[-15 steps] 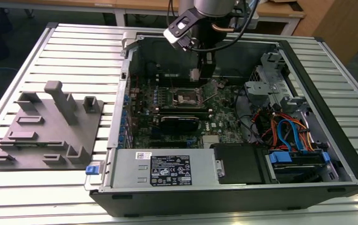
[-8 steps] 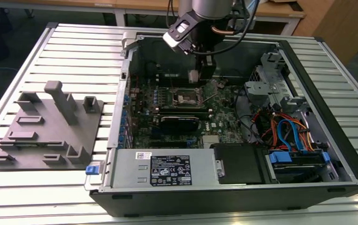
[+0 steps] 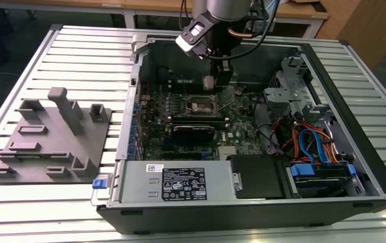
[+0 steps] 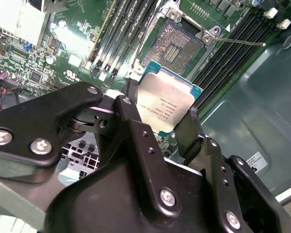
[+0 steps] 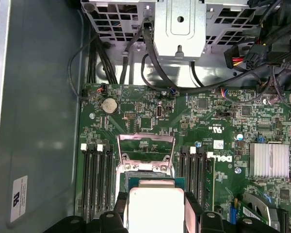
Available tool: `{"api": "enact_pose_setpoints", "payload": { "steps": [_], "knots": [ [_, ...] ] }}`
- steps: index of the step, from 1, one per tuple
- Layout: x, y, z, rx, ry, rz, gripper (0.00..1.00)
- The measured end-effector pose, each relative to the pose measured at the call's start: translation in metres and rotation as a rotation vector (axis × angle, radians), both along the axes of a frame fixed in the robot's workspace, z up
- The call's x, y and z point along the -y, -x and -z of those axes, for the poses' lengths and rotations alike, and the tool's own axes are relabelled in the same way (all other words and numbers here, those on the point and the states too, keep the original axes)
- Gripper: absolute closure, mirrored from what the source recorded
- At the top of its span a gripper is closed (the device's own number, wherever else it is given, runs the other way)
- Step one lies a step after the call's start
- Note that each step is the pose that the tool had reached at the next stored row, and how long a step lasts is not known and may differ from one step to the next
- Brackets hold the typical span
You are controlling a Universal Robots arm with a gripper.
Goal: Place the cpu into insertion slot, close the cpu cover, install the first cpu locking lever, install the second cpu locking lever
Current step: 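Place the cpu into insertion slot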
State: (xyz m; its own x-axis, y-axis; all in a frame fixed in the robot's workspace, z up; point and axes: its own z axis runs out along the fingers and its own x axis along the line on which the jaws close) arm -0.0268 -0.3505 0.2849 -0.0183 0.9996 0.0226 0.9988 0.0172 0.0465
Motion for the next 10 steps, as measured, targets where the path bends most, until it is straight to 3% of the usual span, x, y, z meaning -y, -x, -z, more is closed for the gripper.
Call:
{"api": "enact_pose_setpoints", "payload": {
  "steps": [10],
  "knots": [
    [0.0, 0.0017, 0.0015, 0.0008, -0.0001, 0.0, 0.46]
  ]
}}
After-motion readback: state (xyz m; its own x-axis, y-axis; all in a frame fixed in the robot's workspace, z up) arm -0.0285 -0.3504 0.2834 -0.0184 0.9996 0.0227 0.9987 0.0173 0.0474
